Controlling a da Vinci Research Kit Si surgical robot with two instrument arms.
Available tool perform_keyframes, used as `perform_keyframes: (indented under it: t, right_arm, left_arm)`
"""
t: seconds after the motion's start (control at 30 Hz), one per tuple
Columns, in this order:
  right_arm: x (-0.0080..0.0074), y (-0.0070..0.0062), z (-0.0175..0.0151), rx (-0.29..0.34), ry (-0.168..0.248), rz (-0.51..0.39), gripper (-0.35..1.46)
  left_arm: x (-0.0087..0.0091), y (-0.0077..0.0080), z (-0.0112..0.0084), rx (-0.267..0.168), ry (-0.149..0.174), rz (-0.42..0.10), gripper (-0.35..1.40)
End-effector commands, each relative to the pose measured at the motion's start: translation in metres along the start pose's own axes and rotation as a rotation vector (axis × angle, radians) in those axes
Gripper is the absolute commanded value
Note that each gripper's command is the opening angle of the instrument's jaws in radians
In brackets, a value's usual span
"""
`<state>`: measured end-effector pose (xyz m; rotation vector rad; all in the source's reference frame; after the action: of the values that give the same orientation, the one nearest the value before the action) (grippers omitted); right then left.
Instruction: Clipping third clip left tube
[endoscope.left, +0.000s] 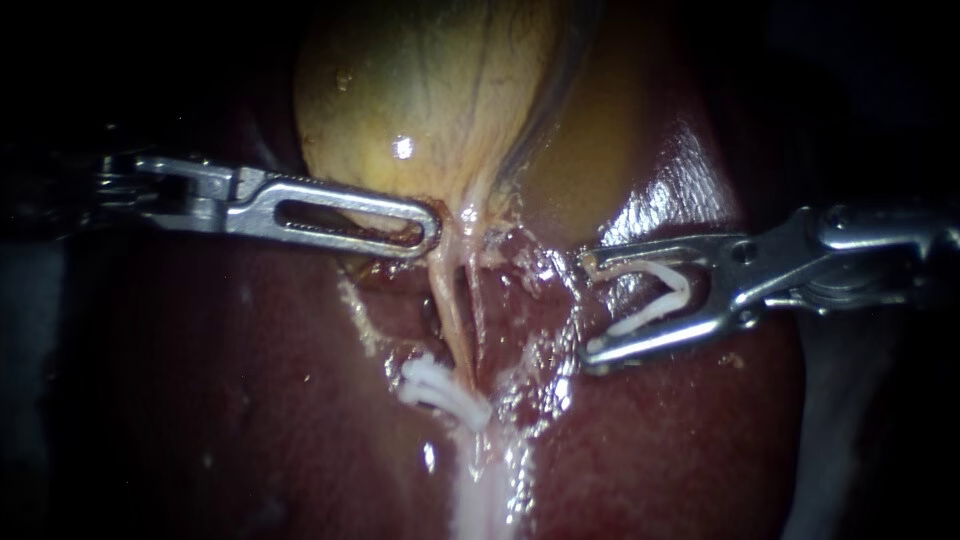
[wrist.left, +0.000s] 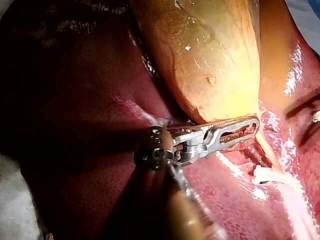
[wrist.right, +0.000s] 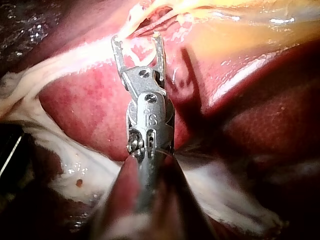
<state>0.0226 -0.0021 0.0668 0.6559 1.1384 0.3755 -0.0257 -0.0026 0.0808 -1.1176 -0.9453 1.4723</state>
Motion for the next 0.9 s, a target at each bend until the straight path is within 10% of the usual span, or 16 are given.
perform_keyframes:
  t: [0.03, 0.47, 0.9]
  right_arm:
    - [0.0, 0.0, 0.0, 0.002, 0.0, 0.0, 0.49]
    - [0.0001, -0.0002, 0.0003, 0.004, 0.009, 0.001, 0.49]
    - [0.0004, -0.0003, 0.0012, 0.003, 0.019, 0.008, 0.49]
  left_arm:
    - [0.0, 0.0001, -0.0002, -0.002, -0.001, 0.0, -0.35]
    - [0.0022, 0.0043, -0.0053, -0.015, 0.008, -0.026, -0.35]
    - [0.002, 0.0056, -0.0057, -0.018, 0.013, -0.024, -0.35]
